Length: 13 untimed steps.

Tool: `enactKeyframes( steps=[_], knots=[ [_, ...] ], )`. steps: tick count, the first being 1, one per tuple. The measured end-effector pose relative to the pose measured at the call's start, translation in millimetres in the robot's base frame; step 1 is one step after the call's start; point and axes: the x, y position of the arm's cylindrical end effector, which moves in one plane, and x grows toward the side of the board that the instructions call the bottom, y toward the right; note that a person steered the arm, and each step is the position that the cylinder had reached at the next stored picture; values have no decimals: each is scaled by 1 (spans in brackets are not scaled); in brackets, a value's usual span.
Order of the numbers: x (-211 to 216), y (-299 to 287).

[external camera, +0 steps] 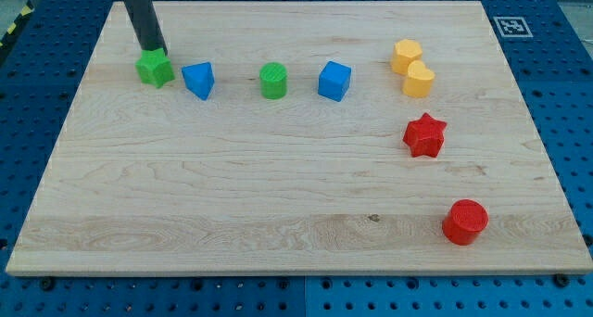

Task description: Push the red star above the red circle

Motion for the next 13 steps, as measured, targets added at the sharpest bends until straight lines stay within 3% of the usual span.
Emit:
enactKeyframes(
  steps=[3, 4, 5, 7, 9, 11, 13],
  knots=[
    [18, 0],
    [-18, 1],
    [-45, 41],
    [-60, 191],
    [-60, 208],
    [-24, 220],
    [7, 298]
  ],
)
